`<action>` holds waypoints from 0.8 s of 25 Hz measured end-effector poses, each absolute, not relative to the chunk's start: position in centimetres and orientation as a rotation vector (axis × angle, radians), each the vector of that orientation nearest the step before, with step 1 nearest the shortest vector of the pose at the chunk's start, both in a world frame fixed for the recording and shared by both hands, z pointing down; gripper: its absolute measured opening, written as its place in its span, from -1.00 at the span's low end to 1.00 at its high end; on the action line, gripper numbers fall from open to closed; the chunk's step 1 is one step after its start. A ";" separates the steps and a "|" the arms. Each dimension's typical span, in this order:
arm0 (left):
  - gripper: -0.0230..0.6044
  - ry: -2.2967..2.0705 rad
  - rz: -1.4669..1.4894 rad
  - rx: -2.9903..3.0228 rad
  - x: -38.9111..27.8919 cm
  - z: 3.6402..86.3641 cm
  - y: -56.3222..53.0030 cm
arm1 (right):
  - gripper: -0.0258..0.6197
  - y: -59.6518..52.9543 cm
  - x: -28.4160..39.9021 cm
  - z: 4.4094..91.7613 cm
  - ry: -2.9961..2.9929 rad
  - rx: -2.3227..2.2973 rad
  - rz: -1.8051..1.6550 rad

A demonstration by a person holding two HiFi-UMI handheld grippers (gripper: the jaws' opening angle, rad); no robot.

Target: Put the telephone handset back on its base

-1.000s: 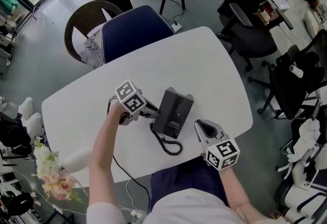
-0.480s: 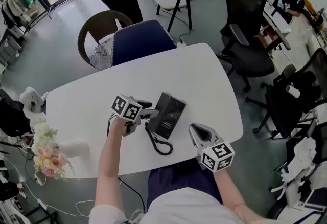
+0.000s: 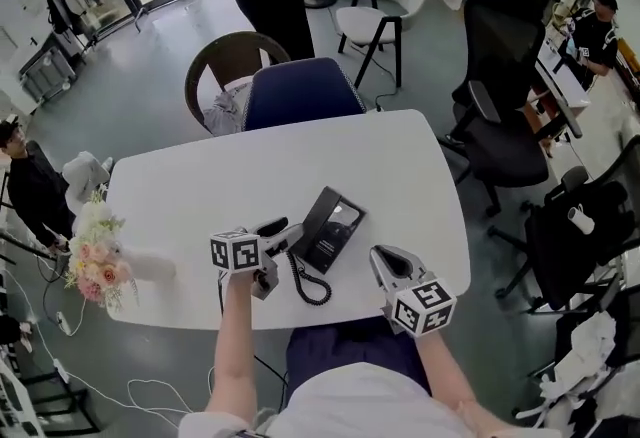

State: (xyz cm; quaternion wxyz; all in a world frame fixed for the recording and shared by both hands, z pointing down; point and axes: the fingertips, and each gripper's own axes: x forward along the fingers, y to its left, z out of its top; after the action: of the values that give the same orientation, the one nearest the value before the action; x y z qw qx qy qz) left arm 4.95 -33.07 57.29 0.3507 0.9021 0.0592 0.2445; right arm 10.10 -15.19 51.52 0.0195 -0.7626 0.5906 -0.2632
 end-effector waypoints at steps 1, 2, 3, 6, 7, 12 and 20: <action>-0.11 0.113 0.591 2.332 4.4 57.0 -33.0 | -0.78 -15.3 10.3 51.4 1.852 -2.357 -0.809; -0.11 0.078 0.556 2.331 3.8 56.8 -32.9 | -0.78 -15.4 10.5 51.4 1.871 -2.348 -0.803; -0.11 0.046 0.530 2.333 3.3 56.6 -32.7 | -0.78 -15.6 10.7 51.3 1.889 -2.337 -0.798; -0.11 -0.055 0.483 2.373 2.1 55.9 -32.1 | -0.78 -16.0 11.3 51.4 1.946 -2.300 -0.782; -0.11 -0.086 0.471 2.390 1.8 55.6 -31.8 | -0.78 -16.2 11.5 51.4 1.967 -2.286 -0.778; -0.11 -0.231 0.410 2.471 0.6 53.8 -30.2 | -0.78 -17.0 11.4 51.5 2.080 -2.202 -0.770; -0.29 -0.486 0.339 2.606 -1.4 51.0 -28.7 | -0.78 -18.2 11.7 51.1 2.206 -2.111 -0.741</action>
State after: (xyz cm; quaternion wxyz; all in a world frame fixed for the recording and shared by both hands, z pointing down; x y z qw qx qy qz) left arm -1.41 -28.69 51.01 0.2323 0.9484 -0.1768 0.1235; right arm 11.66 -18.18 51.09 -0.0004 -0.6719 0.7021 -0.2358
